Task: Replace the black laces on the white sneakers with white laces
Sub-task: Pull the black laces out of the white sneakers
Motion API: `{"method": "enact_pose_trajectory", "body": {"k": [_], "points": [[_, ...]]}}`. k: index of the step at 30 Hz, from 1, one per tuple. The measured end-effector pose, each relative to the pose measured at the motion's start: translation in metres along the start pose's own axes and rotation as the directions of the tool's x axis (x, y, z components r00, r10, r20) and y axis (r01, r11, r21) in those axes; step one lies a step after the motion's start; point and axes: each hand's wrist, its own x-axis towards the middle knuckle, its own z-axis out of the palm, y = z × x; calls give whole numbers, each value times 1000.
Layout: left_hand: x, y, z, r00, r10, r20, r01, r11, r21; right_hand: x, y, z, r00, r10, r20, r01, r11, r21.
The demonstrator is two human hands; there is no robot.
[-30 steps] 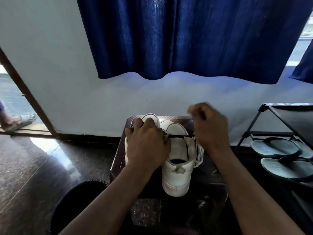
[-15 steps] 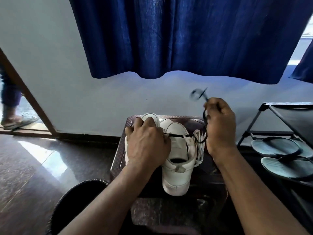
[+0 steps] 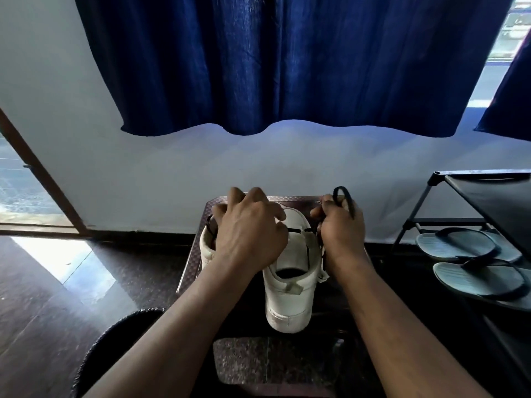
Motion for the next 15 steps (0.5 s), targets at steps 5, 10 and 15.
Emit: {"method": "enact_pose_trajectory", "body": {"k": [5, 10, 15], "points": [[12, 16, 11, 984, 87, 153, -108, 985, 132, -6, 2, -4, 1000, -17, 5, 17, 996, -91], [11, 21, 14, 986, 91, 139, -107, 988, 109, -26, 9, -6, 992, -109, 68, 119, 977, -177], [12, 25, 17, 980, 60, 188, -80, 992, 98, -29, 16, -6, 974, -207, 89, 225, 922, -314]]}}
